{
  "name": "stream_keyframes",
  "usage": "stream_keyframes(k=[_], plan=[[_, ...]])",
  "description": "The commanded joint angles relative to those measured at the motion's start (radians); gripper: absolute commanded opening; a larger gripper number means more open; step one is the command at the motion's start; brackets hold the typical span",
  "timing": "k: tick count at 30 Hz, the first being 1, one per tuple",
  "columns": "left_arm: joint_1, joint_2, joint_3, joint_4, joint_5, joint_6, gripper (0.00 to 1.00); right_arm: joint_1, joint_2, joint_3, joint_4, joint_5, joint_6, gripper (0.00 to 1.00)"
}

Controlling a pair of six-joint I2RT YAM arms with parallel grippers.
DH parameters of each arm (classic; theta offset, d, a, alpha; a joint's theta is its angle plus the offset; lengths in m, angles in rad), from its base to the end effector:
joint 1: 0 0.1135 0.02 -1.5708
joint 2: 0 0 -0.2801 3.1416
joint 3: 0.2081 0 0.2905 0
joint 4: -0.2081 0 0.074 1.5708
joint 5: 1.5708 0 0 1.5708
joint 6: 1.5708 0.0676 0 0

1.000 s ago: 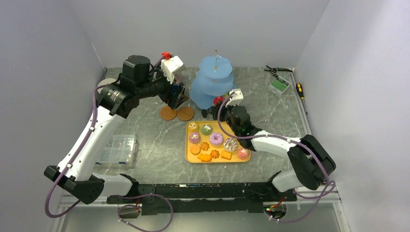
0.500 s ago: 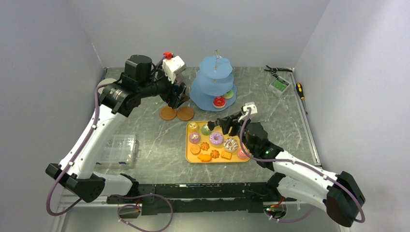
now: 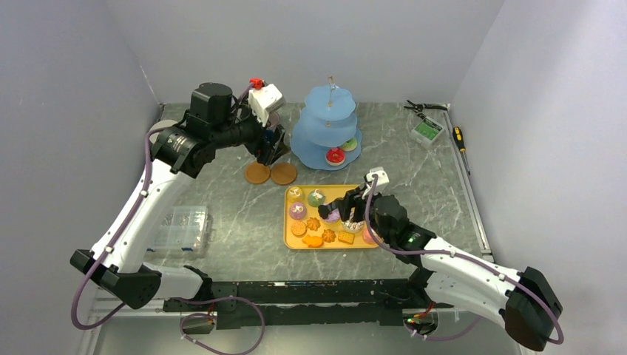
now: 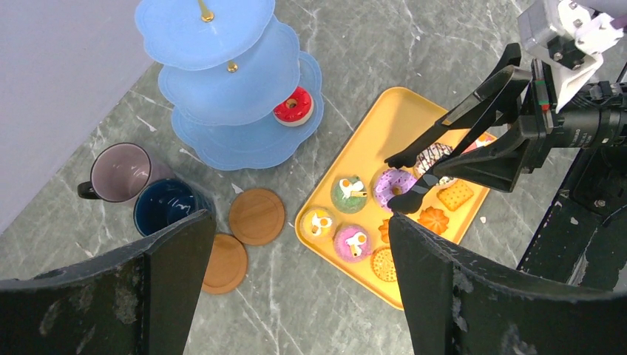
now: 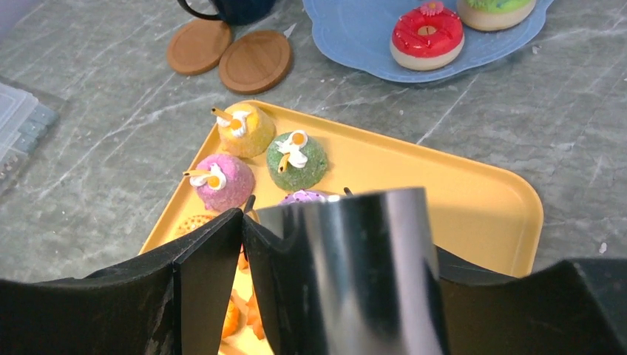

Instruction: Serve the afternoon tea

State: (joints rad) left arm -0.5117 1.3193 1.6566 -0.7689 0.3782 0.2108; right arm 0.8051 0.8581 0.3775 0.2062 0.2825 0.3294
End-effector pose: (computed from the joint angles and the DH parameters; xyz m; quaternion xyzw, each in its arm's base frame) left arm 0.2693 -0.1799 0.4783 0.3872 0.7379 -0.2359 0.5000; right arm 0.1871 0.1674 0.2096 -0.1033 0.7870 0.2265 0.5644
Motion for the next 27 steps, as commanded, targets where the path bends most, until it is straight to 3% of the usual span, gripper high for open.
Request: stream_keyframes(k=[1, 12, 27], plan=[[0.001, -0.003, 0.045, 0.011, 0.024, -0.023, 0.93, 0.013, 0.021, 0.013, 0.043, -0.004, -0.023, 0.66], [0.002, 0.001, 0.052, 0.017, 0.027, -0.024, 0.93, 0.066, 0.043, 0.014, 0.020, 0.041, -0.087, 0.66], [0.002, 0.007, 0.068, 0.010, 0.025, -0.032, 0.93, 0.094, -0.017, 0.112, 0.040, 0.162, -0.166, 0.49]])
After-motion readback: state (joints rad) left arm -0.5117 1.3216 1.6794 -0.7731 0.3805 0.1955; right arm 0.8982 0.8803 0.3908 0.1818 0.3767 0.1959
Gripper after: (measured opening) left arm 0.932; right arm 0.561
